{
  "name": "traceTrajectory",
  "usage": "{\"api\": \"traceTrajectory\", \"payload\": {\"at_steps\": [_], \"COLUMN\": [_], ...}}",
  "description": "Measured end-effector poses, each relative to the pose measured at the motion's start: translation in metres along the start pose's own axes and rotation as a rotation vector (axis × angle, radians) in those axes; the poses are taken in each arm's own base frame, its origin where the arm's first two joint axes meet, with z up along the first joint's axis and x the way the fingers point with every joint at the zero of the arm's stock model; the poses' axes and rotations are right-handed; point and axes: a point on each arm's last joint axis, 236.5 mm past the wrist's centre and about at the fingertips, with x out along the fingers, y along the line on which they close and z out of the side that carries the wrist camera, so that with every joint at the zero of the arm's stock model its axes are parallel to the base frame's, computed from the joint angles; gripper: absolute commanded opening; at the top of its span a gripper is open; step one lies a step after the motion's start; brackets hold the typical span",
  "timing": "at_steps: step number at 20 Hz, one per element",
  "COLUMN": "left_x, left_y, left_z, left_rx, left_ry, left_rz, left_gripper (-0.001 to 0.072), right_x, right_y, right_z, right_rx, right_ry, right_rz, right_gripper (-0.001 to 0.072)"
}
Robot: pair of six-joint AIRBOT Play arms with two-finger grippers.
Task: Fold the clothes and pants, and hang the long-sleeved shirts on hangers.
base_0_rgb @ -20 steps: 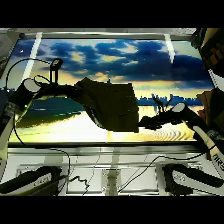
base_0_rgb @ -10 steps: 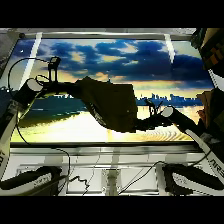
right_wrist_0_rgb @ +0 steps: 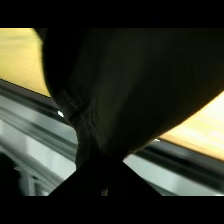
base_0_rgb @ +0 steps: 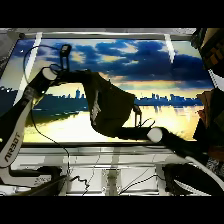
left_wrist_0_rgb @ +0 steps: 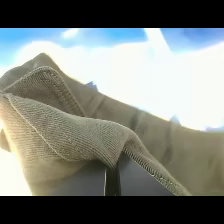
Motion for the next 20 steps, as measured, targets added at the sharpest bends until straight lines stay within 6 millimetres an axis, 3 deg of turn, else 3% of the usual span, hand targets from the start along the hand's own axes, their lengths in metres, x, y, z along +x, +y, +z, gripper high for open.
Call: {"api": "traceTrajectory", "payload": {"at_steps": [4, 8, 11, 15, 18, 19, 20], "left_x": [0.012, 0.011, 0.011, 0.007, 0.007, 0.008, 0.009], "left_y": [-0.053, -0.09, -0.111, -0.146, -0.151, -0.149, -0.144], "left_z": [0.029, 0.049, 0.055, 0.063, 0.066, 0.067, 0.069], "left_rx": [0.076, 0.124, 0.133, 0.195, 0.25, 0.262, 0.267], "left_ry": [-0.06, -0.108, -0.128, -0.174, -0.194, -0.196, -0.2], "left_rz": [-0.065, -0.108, -0.142, -0.213, -0.216, -0.211, -0.202], "left_gripper": [0.0014, 0.0014, 0.0015, 0.0015, 0.0018, 0.0112, 0.0422], "right_x": [0.019, 0.037, 0.043, 0.048, 0.055, 0.058, 0.06], "right_y": [0.045, 0.057, 0.07, 0.103, 0.117, 0.117, 0.117], "right_z": [-0.03, -0.052, -0.043, -0.021, -0.015, -0.014, -0.013], "right_rx": [0.074, 0.135, 0.166, 0.158, 0.124, 0.118, 0.114], "right_ry": [-0.065, -0.064, -0.115, -0.181, -0.201, -0.204, -0.207], "right_rz": [0.105, 0.127, 0.164, 0.23, 0.246, 0.245, 0.242], "right_gripper": [0.0045, 0.0045, 0.0045, 0.0045, 0.0046, 0.0126, 0.0434]}}
